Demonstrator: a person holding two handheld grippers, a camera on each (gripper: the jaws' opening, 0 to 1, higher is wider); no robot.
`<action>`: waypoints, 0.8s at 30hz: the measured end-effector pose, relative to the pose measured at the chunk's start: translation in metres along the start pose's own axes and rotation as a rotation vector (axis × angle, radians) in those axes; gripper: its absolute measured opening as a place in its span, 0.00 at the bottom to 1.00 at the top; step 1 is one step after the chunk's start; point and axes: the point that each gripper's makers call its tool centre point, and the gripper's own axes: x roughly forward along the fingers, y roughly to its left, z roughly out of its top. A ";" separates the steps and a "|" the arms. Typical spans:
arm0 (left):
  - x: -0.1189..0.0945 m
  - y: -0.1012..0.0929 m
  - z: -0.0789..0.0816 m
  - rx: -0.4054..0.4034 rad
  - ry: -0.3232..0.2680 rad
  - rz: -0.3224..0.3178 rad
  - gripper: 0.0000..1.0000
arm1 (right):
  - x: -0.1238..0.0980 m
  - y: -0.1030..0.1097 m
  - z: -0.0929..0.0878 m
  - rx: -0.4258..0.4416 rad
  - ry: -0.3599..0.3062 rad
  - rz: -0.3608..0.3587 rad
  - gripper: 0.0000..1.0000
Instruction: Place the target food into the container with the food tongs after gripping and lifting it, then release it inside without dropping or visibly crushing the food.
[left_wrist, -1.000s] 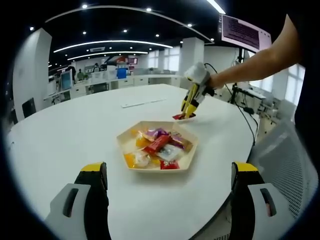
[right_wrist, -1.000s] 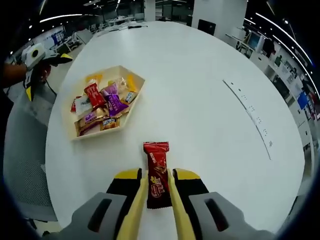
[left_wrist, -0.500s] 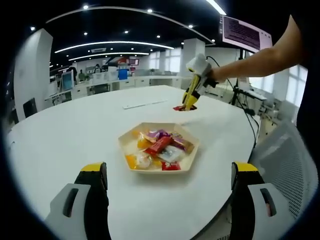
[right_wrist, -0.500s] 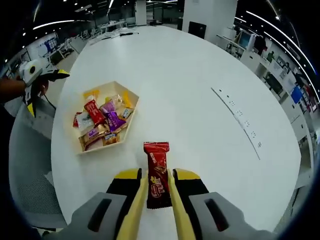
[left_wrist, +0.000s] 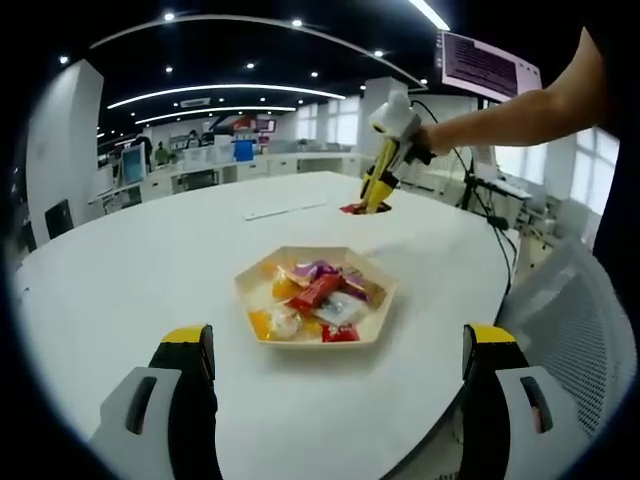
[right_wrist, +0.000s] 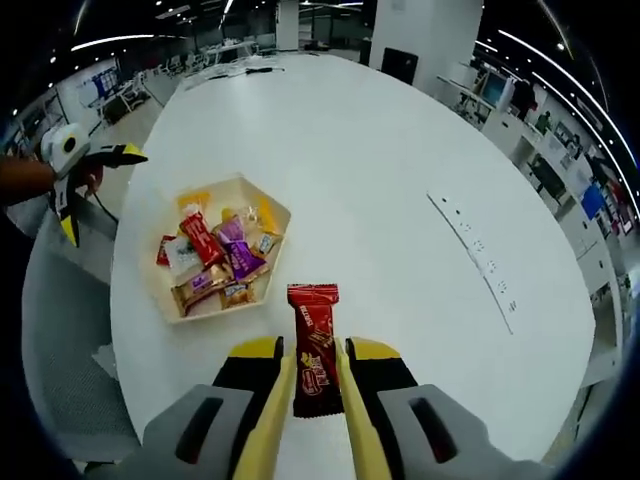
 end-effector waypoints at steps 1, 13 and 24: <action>0.000 -0.001 0.000 0.003 0.002 -0.001 1.00 | 0.000 0.001 0.002 -0.004 -0.001 -0.003 0.24; -0.002 -0.002 0.001 0.004 -0.010 0.000 1.00 | 0.007 0.027 0.033 -0.049 -0.010 0.019 0.24; -0.004 -0.004 0.005 0.012 -0.032 -0.005 1.00 | 0.012 0.060 0.061 -0.079 -0.033 0.048 0.24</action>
